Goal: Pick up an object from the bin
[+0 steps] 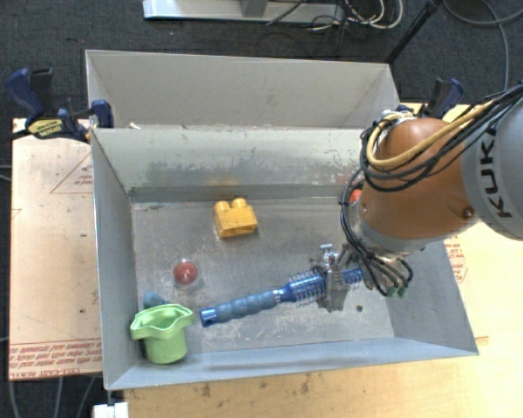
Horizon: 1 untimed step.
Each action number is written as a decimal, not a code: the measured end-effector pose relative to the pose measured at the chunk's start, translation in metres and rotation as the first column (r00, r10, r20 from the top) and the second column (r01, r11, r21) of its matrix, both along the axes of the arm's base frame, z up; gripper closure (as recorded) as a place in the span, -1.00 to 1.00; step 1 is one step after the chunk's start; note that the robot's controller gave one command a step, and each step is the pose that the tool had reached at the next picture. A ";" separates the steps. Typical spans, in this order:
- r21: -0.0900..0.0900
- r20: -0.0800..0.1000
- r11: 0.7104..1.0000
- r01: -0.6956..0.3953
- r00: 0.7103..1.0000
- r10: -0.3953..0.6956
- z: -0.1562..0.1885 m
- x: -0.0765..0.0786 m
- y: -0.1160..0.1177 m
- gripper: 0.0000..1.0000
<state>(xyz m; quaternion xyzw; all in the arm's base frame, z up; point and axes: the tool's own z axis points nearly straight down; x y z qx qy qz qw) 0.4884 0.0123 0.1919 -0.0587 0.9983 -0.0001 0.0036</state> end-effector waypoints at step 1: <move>-0.002 -0.001 0.938 -0.348 0.938 0.348 0.093 0.009 -0.001 1.00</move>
Offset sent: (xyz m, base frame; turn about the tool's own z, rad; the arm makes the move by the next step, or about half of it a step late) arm 0.0080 -0.0010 0.0921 -0.3570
